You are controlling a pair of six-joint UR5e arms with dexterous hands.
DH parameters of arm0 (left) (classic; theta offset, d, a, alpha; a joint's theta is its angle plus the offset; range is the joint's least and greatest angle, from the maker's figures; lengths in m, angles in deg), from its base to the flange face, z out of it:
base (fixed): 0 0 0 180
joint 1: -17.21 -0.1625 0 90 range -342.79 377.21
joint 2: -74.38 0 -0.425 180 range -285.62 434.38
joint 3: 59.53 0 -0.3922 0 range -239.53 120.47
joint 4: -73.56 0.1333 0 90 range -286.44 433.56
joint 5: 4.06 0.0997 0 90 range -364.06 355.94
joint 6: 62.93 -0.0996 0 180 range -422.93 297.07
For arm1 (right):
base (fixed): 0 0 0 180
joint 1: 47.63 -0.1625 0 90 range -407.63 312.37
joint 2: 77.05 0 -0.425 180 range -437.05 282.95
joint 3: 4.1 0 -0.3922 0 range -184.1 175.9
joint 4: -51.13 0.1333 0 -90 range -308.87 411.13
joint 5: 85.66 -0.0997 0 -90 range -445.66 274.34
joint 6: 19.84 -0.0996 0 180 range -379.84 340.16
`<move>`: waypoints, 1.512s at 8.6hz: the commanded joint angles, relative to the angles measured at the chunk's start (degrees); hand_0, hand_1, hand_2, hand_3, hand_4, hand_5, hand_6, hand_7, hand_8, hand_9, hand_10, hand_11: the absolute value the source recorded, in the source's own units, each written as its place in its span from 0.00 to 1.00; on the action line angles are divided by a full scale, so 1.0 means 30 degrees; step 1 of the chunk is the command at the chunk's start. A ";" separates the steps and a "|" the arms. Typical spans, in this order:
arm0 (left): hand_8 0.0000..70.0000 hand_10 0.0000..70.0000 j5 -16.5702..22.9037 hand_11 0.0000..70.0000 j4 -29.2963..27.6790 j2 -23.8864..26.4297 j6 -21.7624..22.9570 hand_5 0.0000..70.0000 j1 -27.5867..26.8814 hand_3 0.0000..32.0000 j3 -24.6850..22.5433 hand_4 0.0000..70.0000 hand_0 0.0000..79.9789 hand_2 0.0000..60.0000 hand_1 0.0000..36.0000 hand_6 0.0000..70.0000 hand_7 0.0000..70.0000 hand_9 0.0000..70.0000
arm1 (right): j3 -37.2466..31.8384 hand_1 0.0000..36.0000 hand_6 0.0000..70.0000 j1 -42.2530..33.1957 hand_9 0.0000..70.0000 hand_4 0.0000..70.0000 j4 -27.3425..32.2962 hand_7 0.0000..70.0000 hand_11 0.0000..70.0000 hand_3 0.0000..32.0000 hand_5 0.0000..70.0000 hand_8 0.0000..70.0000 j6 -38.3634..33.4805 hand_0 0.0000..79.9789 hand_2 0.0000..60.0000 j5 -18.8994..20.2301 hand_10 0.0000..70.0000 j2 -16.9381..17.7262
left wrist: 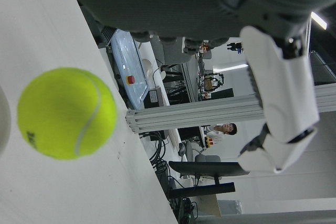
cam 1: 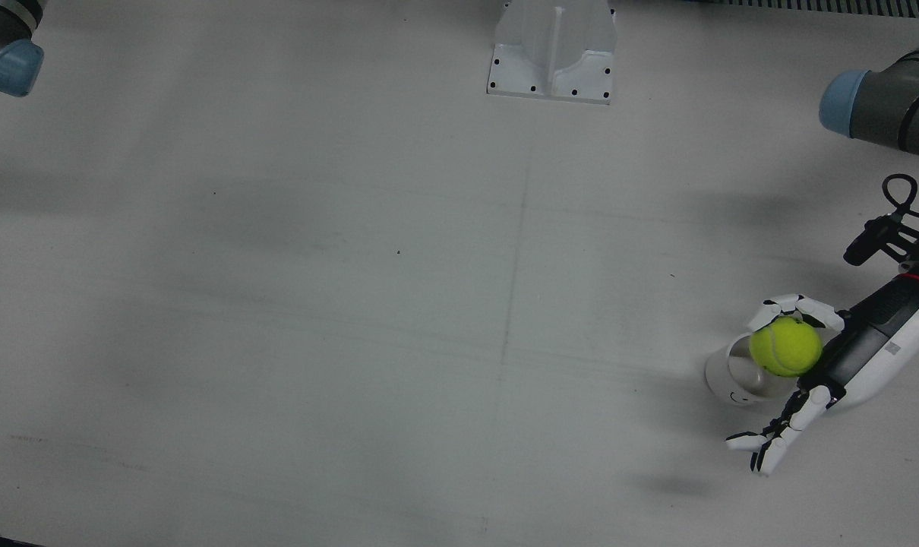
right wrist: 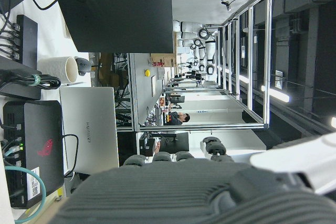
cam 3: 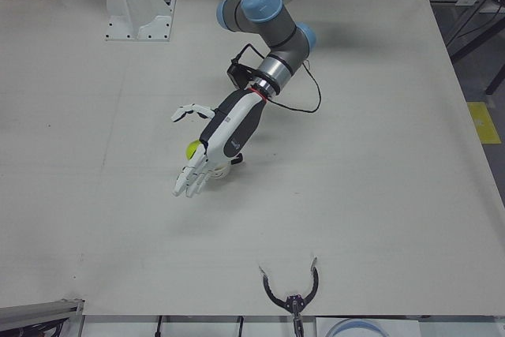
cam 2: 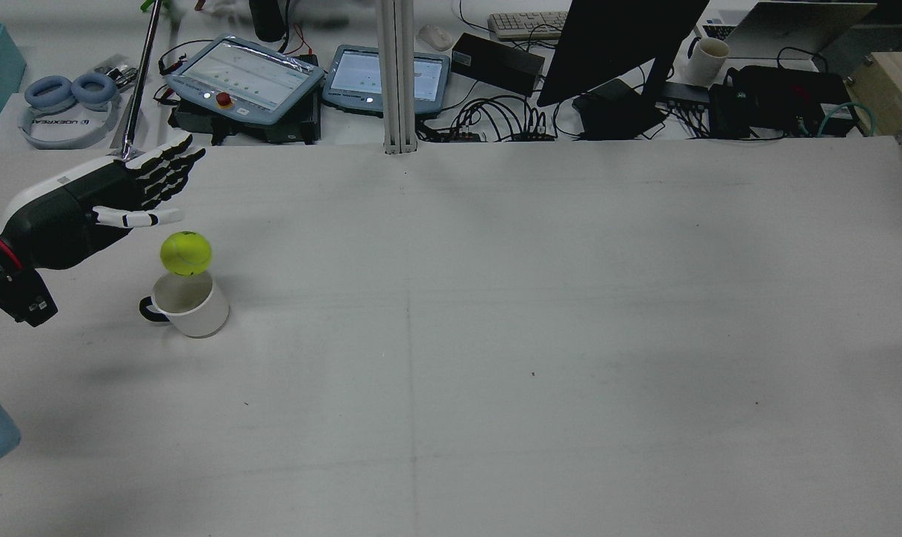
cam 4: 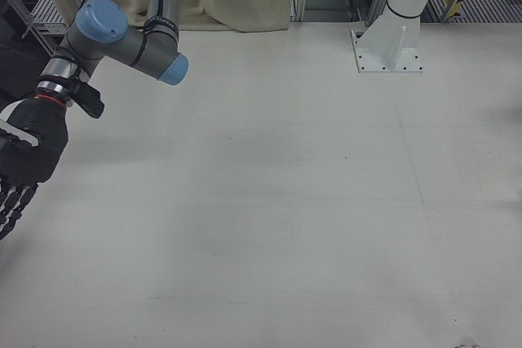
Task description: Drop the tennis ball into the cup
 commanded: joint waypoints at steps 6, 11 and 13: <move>0.00 0.00 0.0397 0.00 0.3370 0.0554 -0.0109 0.01 0.3857 0.00 -0.4234 0.00 0.57 0.66 0.67 0.00 0.18 0.02 | 0.0000 0.00 0.00 0.0000 0.00 0.00 0.0000 0.00 0.00 0.00 0.00 0.00 0.0000 0.00 0.00 0.0000 0.00 0.0000; 0.00 0.00 0.1014 0.00 0.0780 0.1736 -0.0168 0.02 0.8202 0.00 0.2605 0.00 0.57 0.53 0.60 0.02 0.18 0.02 | 0.0029 0.00 0.00 0.0000 0.00 0.00 0.0000 0.00 0.00 0.00 0.00 0.00 0.0000 0.00 0.00 0.0000 0.00 0.0000; 0.00 0.00 0.1073 0.00 0.1875 0.1562 -0.0023 0.02 0.8236 0.00 0.2941 0.00 0.57 0.53 0.60 0.02 0.18 0.02 | 0.0058 0.00 0.00 0.0000 0.00 0.00 0.0000 0.00 0.00 0.00 0.00 0.00 0.0000 0.00 0.00 0.0000 0.00 0.0000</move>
